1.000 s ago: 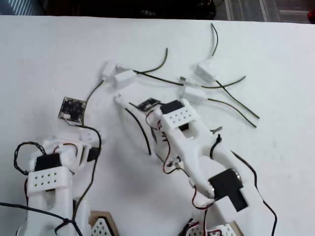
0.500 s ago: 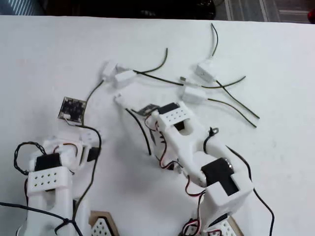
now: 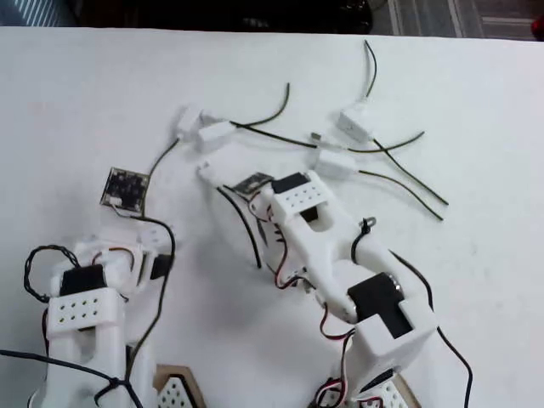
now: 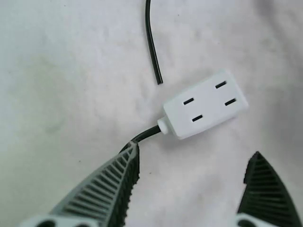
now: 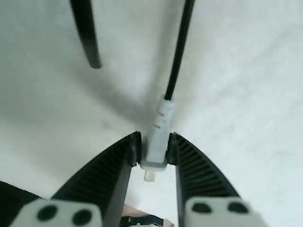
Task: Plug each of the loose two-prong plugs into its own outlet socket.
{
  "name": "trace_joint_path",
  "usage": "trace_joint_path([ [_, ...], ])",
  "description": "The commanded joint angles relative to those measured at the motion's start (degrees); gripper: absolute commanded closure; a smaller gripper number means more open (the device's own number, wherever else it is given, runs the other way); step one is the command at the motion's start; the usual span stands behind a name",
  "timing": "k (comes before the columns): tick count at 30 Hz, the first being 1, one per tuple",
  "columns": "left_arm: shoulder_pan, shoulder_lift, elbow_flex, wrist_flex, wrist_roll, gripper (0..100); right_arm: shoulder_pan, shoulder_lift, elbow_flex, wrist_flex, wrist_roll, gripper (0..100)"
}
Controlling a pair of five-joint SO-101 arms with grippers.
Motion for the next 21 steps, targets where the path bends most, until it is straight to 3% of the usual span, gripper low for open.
trace_joint_path([
  [1,-0.13,-1.01,-0.18,-0.62,-0.35,66,0.57,-0.04,-1.76,-0.22,-0.09,91.0],
  [10,-0.13,-1.01,-0.18,-0.62,-0.35,66,1.98,-0.4,-1.76,-0.22,-0.09,85.9],
  [21,-0.13,-1.01,-0.18,-0.62,-0.35,66,2.15,-0.48,-1.85,-0.57,0.26,98.2],
])
